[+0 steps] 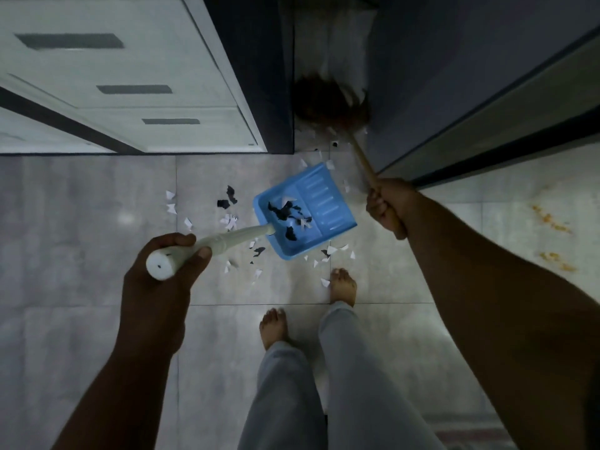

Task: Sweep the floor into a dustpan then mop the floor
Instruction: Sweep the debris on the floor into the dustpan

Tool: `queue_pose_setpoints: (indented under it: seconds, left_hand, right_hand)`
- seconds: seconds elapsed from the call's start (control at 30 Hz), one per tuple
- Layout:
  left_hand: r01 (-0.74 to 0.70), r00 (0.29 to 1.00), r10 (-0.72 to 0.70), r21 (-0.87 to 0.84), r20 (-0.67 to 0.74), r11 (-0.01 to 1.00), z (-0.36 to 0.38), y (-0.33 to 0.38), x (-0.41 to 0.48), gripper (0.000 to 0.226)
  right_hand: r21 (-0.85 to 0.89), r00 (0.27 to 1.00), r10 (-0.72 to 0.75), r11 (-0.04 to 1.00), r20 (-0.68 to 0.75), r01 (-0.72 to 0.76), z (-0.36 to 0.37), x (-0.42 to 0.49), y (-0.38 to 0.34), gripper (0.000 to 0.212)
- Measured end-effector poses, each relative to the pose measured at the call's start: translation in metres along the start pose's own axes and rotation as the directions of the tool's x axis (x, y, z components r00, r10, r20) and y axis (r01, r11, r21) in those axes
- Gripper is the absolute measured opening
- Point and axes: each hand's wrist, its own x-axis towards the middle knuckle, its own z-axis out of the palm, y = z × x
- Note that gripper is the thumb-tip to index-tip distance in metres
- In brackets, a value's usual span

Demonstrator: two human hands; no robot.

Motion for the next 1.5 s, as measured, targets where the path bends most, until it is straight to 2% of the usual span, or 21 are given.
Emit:
queue_pose_setpoints:
  seconds: [0.13, 0.3, 0.47, 0.63, 0.8, 0.9, 0.97, 1.1, 1.27, 1.5]
  left_hand:
    - [0.031, 0.999, -0.031, -0.005, 0.027, 1.0, -0.023, -0.001, -0.02, 0.027]
    - [0.056, 0.997, -0.055, -0.02, 0.054, 0.998, -0.062, -0.006, -0.049, 0.025]
    - [0.053, 0.997, -0.053, 0.001, 0.053, 0.999, -0.1, -0.012, -0.081, 0.027]
    - [0.048, 0.997, -0.05, 0.037, 0.051, 0.998, -0.126, -0.017, -0.1, 0.026]
    - [0.075, 0.997, -0.076, 0.03, 0.019, 0.997, -0.145, -0.021, -0.113, 0.025]
    - [0.075, 0.997, -0.075, 0.019, 0.035, 0.997, -0.155, -0.024, -0.116, 0.025]
    - [0.055, 0.998, -0.056, 0.017, 0.041, 0.998, -0.16, -0.025, -0.118, 0.023]
    - [0.025, 0.997, -0.025, 0.005, 0.073, 1.0, -0.167, -0.024, -0.124, 0.018]
    - [0.014, 0.995, -0.011, -0.021, 0.101, 1.0, -0.176, -0.014, -0.127, 0.022]
    - [0.014, 0.992, -0.018, 0.033, 0.126, 0.999, -0.186, -0.013, -0.124, 0.019]
  right_hand:
    - [0.041, 0.992, 0.117, 0.992, 0.045, -0.119, -0.021, -0.024, 0.062, 0.034]
    - [0.098, 0.983, 0.172, 0.979, 0.064, -0.178, -0.028, -0.084, 0.125, 0.035]
    - [0.212, 0.97, 0.171, 0.955, 0.172, -0.206, -0.045, -0.146, 0.173, 0.038]
    - [0.239, 0.978, 0.093, 0.961, 0.185, -0.136, -0.055, -0.191, 0.186, 0.035]
    - [0.297, 0.986, 0.01, 0.953, 0.164, -0.059, -0.04, -0.18, 0.166, 0.034]
    - [0.309, 0.988, 0.064, 0.945, 0.139, -0.104, -0.026, -0.158, 0.161, 0.032]
    - [0.255, 0.986, 0.118, 0.956, 0.115, -0.144, -0.02, -0.148, 0.169, 0.032]
    - [0.196, 0.967, 0.196, 0.954, 0.163, -0.226, -0.02, -0.161, 0.205, 0.032]
    - [0.215, 0.954, 0.169, 0.951, 0.247, -0.224, -0.051, -0.218, 0.241, 0.036]
    - [0.325, 0.984, 0.112, 0.934, 0.135, -0.151, -0.11, -0.244, 0.242, 0.036]
